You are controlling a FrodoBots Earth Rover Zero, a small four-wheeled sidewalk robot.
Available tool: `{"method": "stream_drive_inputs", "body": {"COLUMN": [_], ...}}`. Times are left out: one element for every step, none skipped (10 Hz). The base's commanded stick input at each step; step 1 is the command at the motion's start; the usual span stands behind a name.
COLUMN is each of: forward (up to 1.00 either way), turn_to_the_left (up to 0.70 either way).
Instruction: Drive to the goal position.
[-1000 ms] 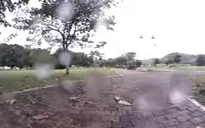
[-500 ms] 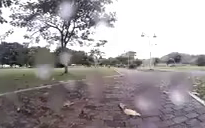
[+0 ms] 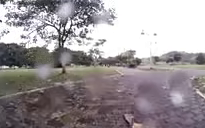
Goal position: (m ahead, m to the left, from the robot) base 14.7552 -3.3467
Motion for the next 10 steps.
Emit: {"method": "stream_drive_inputs", "body": {"forward": [0.70,0.70,0.70,0.70,0.70,0.70,0.70,0.70,0.70,0.70], "turn_to_the_left": [-0.14,-0.34,-0.35,-0.35,-0.35,-0.35,-0.35,-0.35,-0.34,-0.29]}}
